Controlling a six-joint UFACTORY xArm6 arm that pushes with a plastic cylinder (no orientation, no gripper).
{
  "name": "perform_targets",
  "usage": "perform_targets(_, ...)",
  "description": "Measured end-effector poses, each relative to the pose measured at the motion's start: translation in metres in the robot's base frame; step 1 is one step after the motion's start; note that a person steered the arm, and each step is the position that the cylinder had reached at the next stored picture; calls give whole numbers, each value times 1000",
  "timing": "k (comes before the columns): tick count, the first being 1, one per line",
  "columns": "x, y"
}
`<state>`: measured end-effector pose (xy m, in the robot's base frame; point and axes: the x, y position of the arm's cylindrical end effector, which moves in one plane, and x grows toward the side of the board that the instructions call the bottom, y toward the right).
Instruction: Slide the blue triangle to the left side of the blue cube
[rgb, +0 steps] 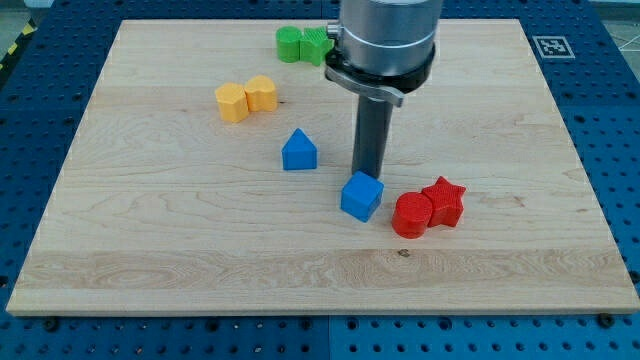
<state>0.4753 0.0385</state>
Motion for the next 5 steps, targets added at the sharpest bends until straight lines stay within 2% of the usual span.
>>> perform_targets(4, -30, -137)
perform_targets(5, -54, -154)
